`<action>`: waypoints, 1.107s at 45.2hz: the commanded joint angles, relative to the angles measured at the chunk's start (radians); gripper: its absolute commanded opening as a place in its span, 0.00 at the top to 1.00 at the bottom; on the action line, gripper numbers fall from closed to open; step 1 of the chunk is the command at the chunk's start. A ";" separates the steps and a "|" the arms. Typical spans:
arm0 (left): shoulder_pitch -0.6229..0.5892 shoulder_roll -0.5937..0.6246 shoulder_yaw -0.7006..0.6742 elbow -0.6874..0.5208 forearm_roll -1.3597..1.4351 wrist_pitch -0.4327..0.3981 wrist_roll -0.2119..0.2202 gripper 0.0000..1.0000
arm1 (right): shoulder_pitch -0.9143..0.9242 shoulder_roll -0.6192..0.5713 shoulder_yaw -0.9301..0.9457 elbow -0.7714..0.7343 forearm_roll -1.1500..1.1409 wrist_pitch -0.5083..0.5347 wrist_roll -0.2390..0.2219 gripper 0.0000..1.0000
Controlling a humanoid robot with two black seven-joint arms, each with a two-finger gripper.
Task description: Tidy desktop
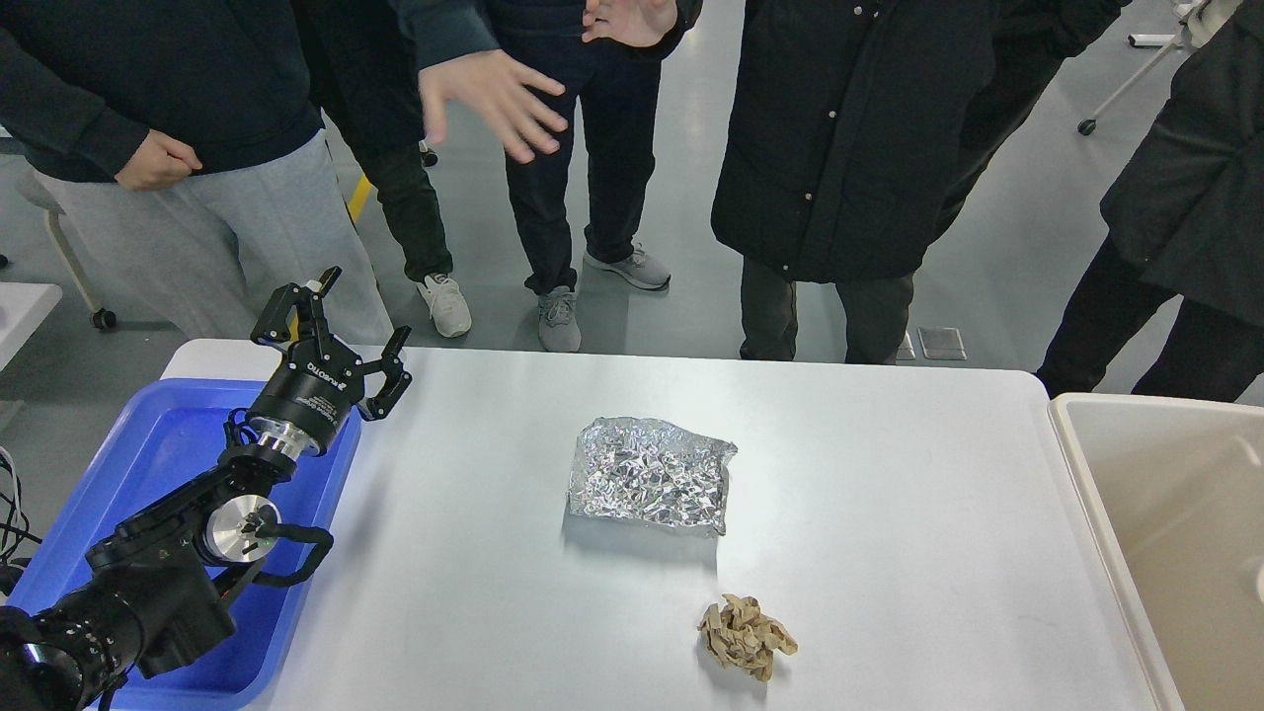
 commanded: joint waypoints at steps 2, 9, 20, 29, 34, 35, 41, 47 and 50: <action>0.000 0.000 0.000 0.000 0.000 0.000 0.000 0.00 | -0.024 0.021 0.020 -0.001 0.002 0.001 0.003 0.89; 0.000 0.000 0.000 0.000 0.000 0.000 0.000 0.00 | -0.024 0.021 0.022 -0.001 0.002 0.003 0.004 0.39; 0.000 0.000 0.000 0.000 0.000 0.000 0.000 0.00 | -0.014 0.021 0.023 0.002 0.002 0.006 0.009 0.00; 0.000 0.000 0.000 0.000 0.000 0.000 0.000 0.00 | 0.062 0.021 0.022 0.008 0.001 0.010 0.009 0.00; 0.000 0.000 0.000 0.000 0.000 0.002 0.000 0.00 | 0.121 0.021 0.025 0.009 0.002 0.010 0.009 0.00; 0.000 0.000 0.000 0.000 0.000 0.002 0.000 0.00 | 0.133 0.021 0.025 0.009 0.002 0.012 0.009 0.00; 0.000 0.000 0.002 0.000 0.000 0.001 0.000 0.00 | 0.196 0.018 0.046 0.048 0.005 0.020 0.009 0.00; 0.000 0.000 0.002 0.000 0.000 0.002 0.000 0.00 | 0.240 -0.015 0.154 0.166 0.004 0.024 0.009 0.00; 0.000 0.000 0.002 0.000 0.000 0.002 0.000 0.00 | 0.251 -0.054 0.204 0.255 0.004 0.024 0.009 0.00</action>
